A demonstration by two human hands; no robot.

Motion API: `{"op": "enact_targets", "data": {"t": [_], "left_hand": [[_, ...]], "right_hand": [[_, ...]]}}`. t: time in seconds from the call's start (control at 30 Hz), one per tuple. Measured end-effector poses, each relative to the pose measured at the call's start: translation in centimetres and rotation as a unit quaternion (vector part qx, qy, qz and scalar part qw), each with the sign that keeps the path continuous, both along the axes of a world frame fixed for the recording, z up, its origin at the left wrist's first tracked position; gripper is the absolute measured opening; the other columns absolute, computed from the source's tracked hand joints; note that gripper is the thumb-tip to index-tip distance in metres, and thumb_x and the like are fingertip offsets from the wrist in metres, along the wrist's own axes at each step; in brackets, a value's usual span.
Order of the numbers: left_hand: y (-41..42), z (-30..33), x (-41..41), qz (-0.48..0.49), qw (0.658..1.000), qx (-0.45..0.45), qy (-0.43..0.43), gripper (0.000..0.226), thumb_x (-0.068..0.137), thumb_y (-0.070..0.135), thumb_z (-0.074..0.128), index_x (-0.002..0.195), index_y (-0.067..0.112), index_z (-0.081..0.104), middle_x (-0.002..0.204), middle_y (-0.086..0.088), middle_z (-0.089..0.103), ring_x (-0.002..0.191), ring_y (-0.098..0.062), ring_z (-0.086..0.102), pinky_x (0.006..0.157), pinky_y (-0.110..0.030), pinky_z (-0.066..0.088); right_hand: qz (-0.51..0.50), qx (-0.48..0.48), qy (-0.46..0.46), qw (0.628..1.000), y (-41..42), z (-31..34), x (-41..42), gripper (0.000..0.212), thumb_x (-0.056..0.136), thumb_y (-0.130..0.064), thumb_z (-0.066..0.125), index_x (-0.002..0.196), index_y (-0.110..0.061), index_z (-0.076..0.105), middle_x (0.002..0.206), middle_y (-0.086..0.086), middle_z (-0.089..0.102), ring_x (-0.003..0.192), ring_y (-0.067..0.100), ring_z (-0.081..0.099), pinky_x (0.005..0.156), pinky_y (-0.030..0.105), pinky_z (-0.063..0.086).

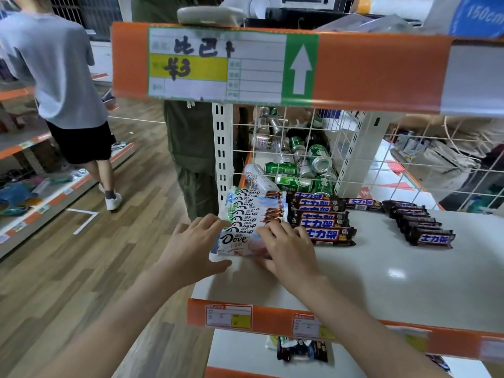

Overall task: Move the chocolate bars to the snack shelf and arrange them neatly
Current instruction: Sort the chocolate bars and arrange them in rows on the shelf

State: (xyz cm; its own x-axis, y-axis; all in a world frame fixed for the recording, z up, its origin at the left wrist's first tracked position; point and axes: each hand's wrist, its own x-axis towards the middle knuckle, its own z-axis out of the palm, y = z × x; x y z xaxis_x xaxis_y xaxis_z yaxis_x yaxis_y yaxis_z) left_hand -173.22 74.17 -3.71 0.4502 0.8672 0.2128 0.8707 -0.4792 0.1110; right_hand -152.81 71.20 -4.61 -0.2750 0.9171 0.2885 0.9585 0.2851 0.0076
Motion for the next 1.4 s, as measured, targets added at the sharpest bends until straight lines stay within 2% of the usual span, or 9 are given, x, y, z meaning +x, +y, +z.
{"op": "enact_targets", "data": {"t": [0.13,0.3,0.63,0.83,0.97,1.07,1.17,1.3,1.4], "left_hand": [[0.0,0.2,1.2,-0.019,1.0,-0.003,0.003,0.073,0.075,0.061,0.058,0.136,0.035,0.029,0.135,0.015,0.037,0.118,-0.009,0.043,0.096,-0.032,0.032],[-0.1,0.8,3.1,-0.038,0.999,0.001,-0.002,0.073,0.075,0.057,0.062,0.136,0.034,0.031,0.136,0.011,0.038,0.124,-0.013,0.039,0.099,-0.037,0.032],[-1.8,1.7,9.3,-0.09,0.996,-0.002,0.015,0.075,0.076,0.06,0.059,0.138,0.031,0.03,0.139,0.008,0.036,0.126,-0.016,0.037,0.099,-0.036,0.031],[-5.0,1.7,14.9,-0.121,0.992,0.005,0.024,0.071,0.076,0.062,0.056,0.136,0.033,0.031,0.137,0.011,0.036,0.125,-0.014,0.038,0.096,-0.037,0.031],[-8.0,1.6,18.6,-0.148,0.989,-0.012,0.016,0.066,0.078,0.059,0.053,0.136,0.036,0.032,0.138,0.012,0.034,0.127,-0.012,0.035,0.099,-0.038,0.031],[-10.6,1.5,20.9,-0.159,0.987,-0.025,-0.005,0.06,0.081,0.054,0.053,0.135,0.036,0.034,0.138,0.01,0.034,0.129,-0.012,0.035,0.099,-0.038,0.031],[-13.5,1.3,23.0,-0.172,0.984,-0.036,-0.013,0.055,0.083,0.049,0.051,0.134,0.035,0.036,0.134,0.01,0.036,0.125,-0.013,0.037,0.095,-0.036,0.033],[-17.6,0.4,24.3,-0.18,0.984,-0.014,-0.007,0.048,0.085,0.045,0.048,0.131,0.032,0.04,0.128,0.008,0.041,0.118,-0.015,0.042,0.087,-0.034,0.036],[-20.5,-0.5,24.6,-0.17,0.985,-0.011,0.007,0.049,0.084,0.045,0.051,0.13,0.03,0.041,0.131,0.006,0.042,0.119,-0.017,0.043,0.085,-0.033,0.037]], "right_hand": [[-0.02,0.0,0.008,1.0,-0.7,0.5,0.7,0.051,0.081,-0.038,0.067,0.127,-0.023,0.048,0.126,-0.004,0.052,0.115,0.019,0.048,0.091,0.036,0.036],[-0.036,0.006,0.003,0.999,-1.7,1.0,2.5,0.046,0.081,-0.036,0.064,0.123,-0.022,0.053,0.122,-0.002,0.055,0.111,0.02,0.051,0.089,0.037,0.037],[-0.081,-0.002,-0.01,0.997,-5.6,1.8,8.2,0.049,0.085,-0.045,0.056,0.129,-0.026,0.043,0.128,-0.004,0.047,0.118,0.019,0.043,0.094,0.035,0.03],[-0.137,-0.005,-0.02,0.99,-10.4,2.3,13.1,0.049,0.084,-0.046,0.052,0.129,-0.026,0.044,0.129,-0.004,0.046,0.117,0.02,0.045,0.093,0.038,0.033],[-0.181,0.005,-0.028,0.983,-14.0,2.8,15.8,0.046,0.074,-0.04,0.068,0.115,-0.023,0.06,0.112,-0.001,0.061,0.097,0.022,0.06,0.081,0.037,0.046],[-0.179,0.006,0.01,0.984,-16.5,2.8,17.3,0.044,0.072,-0.03,0.071,0.114,-0.02,0.063,0.111,0.002,0.063,0.096,0.026,0.062,0.078,0.039,0.046],[-0.187,0.031,0.009,0.982,-19.5,2.6,19.0,0.041,0.059,-0.022,0.078,0.099,-0.018,0.069,0.094,0.002,0.067,0.08,0.027,0.065,0.063,0.038,0.05],[-0.188,0.018,-0.008,0.982,-23.2,1.9,20.6,0.034,0.071,-0.019,0.067,0.105,-0.017,0.065,0.097,0.003,0.066,0.086,0.029,0.064,0.07,0.04,0.049],[-0.182,0.001,-0.013,0.983,-25.8,1.1,21.4,0.034,0.079,-0.019,0.059,0.113,-0.016,0.061,0.111,0.006,0.063,0.101,0.029,0.06,0.082,0.04,0.044]]}}
